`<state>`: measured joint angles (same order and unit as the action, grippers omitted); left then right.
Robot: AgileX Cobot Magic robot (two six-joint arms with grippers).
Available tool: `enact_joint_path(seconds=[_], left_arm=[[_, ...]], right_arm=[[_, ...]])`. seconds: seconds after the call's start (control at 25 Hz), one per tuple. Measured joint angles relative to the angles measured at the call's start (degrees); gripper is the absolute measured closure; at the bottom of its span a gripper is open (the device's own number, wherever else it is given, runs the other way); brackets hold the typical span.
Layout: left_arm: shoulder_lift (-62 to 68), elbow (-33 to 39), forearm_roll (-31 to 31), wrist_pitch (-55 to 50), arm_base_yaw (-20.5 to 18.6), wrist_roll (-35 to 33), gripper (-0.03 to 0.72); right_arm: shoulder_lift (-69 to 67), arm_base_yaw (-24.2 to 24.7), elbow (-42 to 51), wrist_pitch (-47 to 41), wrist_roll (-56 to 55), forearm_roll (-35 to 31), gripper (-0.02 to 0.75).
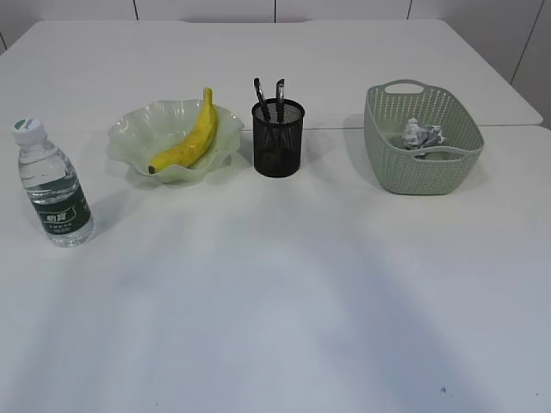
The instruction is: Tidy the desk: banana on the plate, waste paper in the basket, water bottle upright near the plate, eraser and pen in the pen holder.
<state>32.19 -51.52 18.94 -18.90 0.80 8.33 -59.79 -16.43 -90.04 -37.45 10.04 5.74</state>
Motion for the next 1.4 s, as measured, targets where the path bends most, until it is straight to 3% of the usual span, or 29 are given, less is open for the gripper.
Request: enact_joint_path(seconds=[0.12,0.32,1.0,1.4], left_arm=[[-1.2,0.0,0.0,-2.0,0.0,0.2,0.223],[-4.4,0.0,0.0,-4.1,0.0,0.3,0.223],[-21.2,-0.3,0.0,-16.8,0.0,0.5,0.223],[-24.0,-0.3,-4.2,-24.1,0.0,0.3,0.223]], right_arm=[[6.2,0.0,10.7,4.9,0.0,0.0,0.339],[13.2,0.0,19.9,6.8,-0.3,0.0,0.34],[29.2,0.0,36.1,11.2,-0.7,0.3,0.34],[31.5,0.0,37.8,4.8,-6.5,0.1,0.34]])
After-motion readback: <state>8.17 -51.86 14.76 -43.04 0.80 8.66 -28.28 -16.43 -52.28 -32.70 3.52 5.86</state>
